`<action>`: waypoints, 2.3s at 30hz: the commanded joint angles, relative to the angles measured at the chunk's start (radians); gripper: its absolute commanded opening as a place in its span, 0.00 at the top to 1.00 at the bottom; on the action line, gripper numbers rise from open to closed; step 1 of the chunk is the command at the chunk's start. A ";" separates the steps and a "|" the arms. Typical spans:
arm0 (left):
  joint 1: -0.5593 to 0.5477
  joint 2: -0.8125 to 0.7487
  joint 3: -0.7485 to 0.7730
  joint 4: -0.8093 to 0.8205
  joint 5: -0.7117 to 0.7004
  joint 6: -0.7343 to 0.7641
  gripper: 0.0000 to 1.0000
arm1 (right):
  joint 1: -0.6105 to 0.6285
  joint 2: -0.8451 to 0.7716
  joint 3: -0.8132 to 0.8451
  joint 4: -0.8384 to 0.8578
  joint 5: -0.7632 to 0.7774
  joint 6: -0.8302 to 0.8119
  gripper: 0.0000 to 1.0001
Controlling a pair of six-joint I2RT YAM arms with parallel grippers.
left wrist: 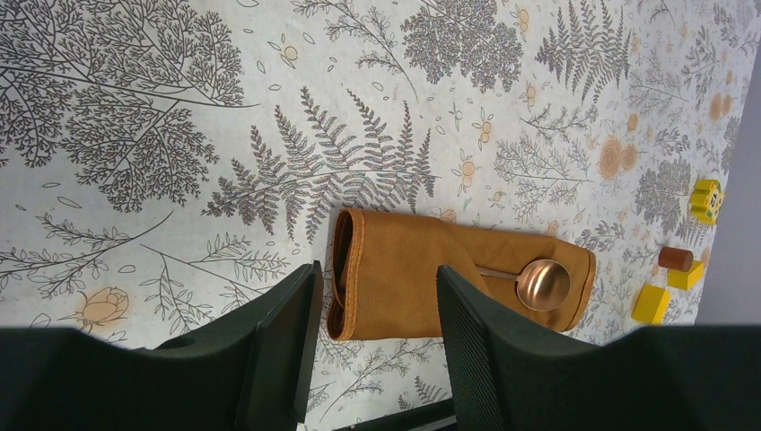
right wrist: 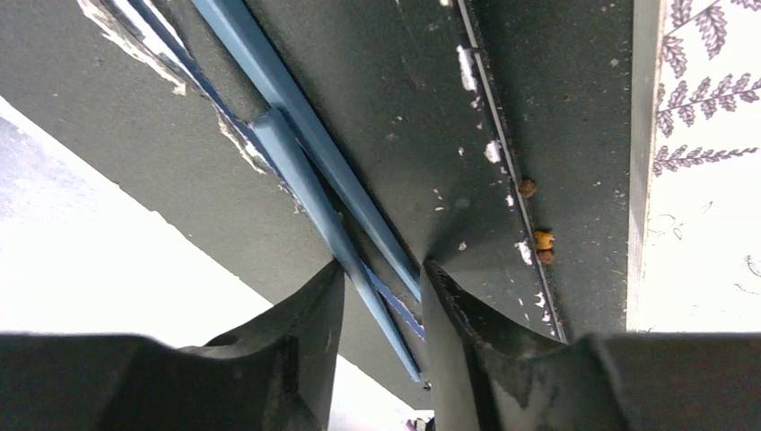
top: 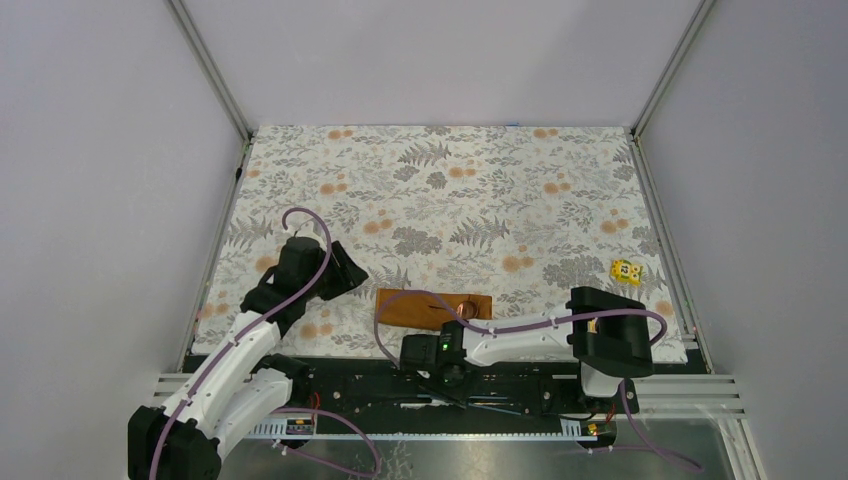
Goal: Fold the napkin into a case and place the utensils inside
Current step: Pick up the chopsticks from the center of the board, then move the chopsticks to the center of the board.
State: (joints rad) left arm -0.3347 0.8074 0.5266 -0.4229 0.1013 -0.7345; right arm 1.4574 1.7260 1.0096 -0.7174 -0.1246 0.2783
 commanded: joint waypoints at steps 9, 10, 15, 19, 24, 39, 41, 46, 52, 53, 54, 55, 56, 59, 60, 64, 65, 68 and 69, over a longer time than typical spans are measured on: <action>0.005 0.003 -0.001 0.029 0.002 -0.003 0.45 | -0.023 0.001 0.000 0.001 0.021 -0.103 0.80; 0.005 0.003 -0.001 0.029 0.000 -0.003 0.45 | -0.023 0.003 0.006 -0.008 0.037 -0.103 0.81; 0.005 0.019 0.003 0.038 0.001 0.000 0.45 | -0.023 -0.006 0.042 -0.056 0.173 -0.101 0.93; 0.005 0.031 0.003 0.052 0.006 -0.003 0.45 | -0.044 -0.029 0.055 -0.068 0.267 -0.096 1.00; 0.005 0.037 0.001 0.057 0.010 -0.003 0.45 | -0.091 -0.080 0.063 -0.069 0.323 -0.100 1.00; 0.006 0.062 -0.014 0.120 0.117 -0.001 0.45 | -0.588 -0.233 0.018 -0.088 0.350 -0.067 0.96; 0.005 0.062 -0.011 0.121 0.123 0.001 0.45 | -0.683 -0.216 0.014 -0.086 0.371 -0.082 0.94; 0.006 0.061 -0.009 0.123 0.144 0.009 0.45 | -0.807 -0.117 0.084 -0.105 0.390 -0.130 0.65; 0.005 0.031 -0.002 0.099 0.126 0.026 0.44 | -0.717 -0.217 0.122 -0.125 0.254 -0.246 0.37; 0.005 0.028 -0.003 0.097 0.121 0.026 0.44 | -0.661 -0.240 0.122 -0.122 0.205 -0.266 0.35; 0.005 0.026 -0.002 0.093 0.113 0.024 0.44 | -0.605 -0.258 0.124 -0.123 0.162 -0.273 0.35; 0.005 0.022 -0.003 0.091 0.100 0.023 0.44 | -0.554 -0.268 0.124 -0.128 0.076 -0.302 0.35; 0.005 0.019 -0.004 0.089 0.092 0.020 0.44 | -0.501 -0.275 0.121 -0.132 0.010 -0.309 0.36; 0.005 0.014 -0.001 0.091 0.071 0.017 0.44 | -0.343 -0.278 0.078 -0.115 -0.086 -0.307 0.41; 0.006 0.013 0.001 0.090 0.067 0.017 0.44 | -0.297 -0.276 0.059 -0.104 -0.098 -0.307 0.42; 0.007 0.030 0.007 0.092 0.069 0.020 0.44 | -0.169 -0.250 0.002 -0.063 -0.097 -0.288 0.55; 0.007 0.035 0.007 0.092 0.071 0.021 0.44 | -0.146 -0.241 -0.002 -0.059 -0.084 -0.287 0.59; 0.007 0.035 0.001 0.094 0.069 0.017 0.44 | -0.083 -0.212 -0.004 -0.055 -0.045 -0.286 0.59; 0.006 0.034 0.001 0.093 0.068 0.017 0.44 | -0.071 -0.204 -0.003 -0.054 -0.034 -0.285 0.58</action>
State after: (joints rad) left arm -0.3336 0.8410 0.5125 -0.3508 0.1890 -0.7296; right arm 1.3319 1.4937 1.0073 -0.7776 -0.1761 -0.0036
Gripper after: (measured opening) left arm 0.558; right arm 0.414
